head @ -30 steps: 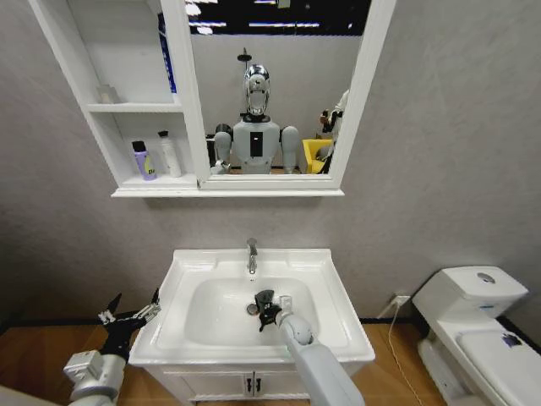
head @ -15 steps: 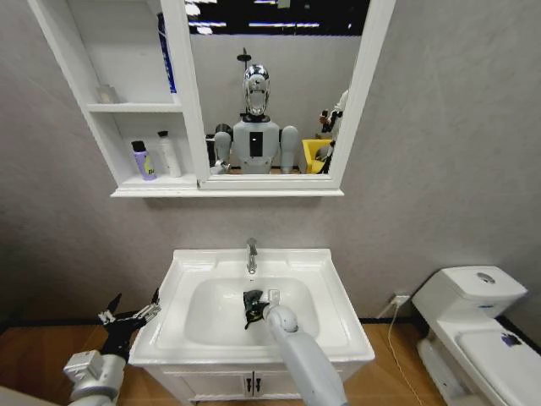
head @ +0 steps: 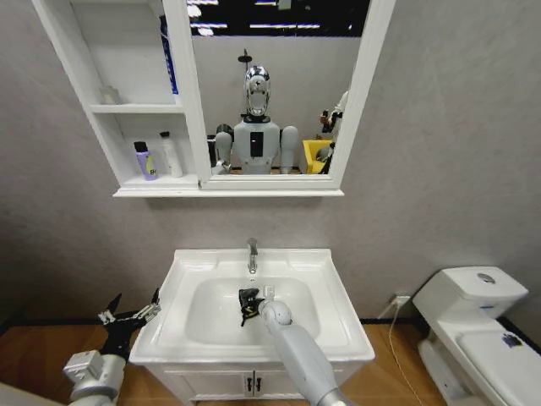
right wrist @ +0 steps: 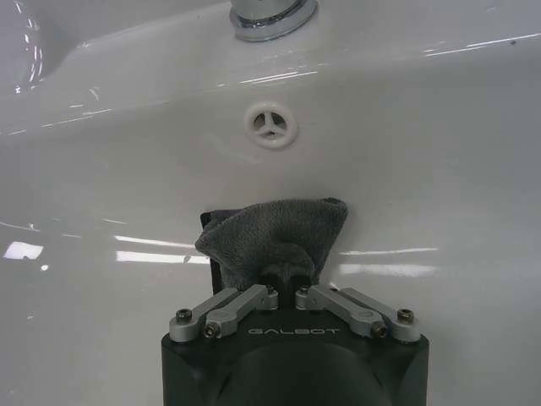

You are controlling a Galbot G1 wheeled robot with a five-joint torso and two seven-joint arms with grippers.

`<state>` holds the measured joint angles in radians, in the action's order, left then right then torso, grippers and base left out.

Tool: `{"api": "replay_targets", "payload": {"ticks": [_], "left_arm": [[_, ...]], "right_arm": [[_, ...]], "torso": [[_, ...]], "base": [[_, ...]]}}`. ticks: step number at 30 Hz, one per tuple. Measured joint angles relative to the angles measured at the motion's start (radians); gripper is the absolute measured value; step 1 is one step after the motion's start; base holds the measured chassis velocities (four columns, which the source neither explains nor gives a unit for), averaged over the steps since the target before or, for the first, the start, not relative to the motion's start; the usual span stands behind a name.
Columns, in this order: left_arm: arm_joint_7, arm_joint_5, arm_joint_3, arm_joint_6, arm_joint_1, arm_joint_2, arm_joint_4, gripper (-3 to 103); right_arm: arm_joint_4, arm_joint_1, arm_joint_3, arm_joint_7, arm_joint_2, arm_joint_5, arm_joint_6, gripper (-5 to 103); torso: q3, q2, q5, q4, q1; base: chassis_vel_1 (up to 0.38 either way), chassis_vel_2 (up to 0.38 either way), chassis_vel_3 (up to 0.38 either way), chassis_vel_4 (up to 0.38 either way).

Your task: Move facial cleanser and shampoo from washbasin to cabinet, then wipe washbasin with towel.

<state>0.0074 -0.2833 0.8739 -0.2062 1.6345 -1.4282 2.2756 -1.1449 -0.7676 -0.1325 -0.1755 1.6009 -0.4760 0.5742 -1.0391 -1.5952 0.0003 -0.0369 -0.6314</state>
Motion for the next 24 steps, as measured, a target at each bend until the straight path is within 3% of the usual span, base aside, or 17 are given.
{"api": "replay_targets", "payload": {"ticks": [12,18,24], "left_arm": [[0.000,0.000,0.000,0.000,0.000,0.000,0.000,100],[0.000,0.000,0.000,0.000,0.000,0.000,0.000,100],[0.000,0.000,0.000,0.000,0.000,0.000,0.000,100]], "right_arm": [[-0.150,-0.100,-0.049,-0.009,-0.115,0.008,0.011,4],[-0.137,-0.086,-0.041,-0.007,-0.105,0.012,0.010,4],[-0.095,-0.053,0.001,-0.002,-0.044,0.022,0.004,4]], "torso": [[0.000,0.000,-0.0004,0.0004,0.000],[0.000,0.000,-0.0009,0.0010,0.000],[0.000,0.000,-0.0005,0.0007,0.000]], "base": [[0.000,0.000,0.000,0.000],[0.000,0.000,0.000,0.000],[0.000,0.000,0.000,0.000]]}}
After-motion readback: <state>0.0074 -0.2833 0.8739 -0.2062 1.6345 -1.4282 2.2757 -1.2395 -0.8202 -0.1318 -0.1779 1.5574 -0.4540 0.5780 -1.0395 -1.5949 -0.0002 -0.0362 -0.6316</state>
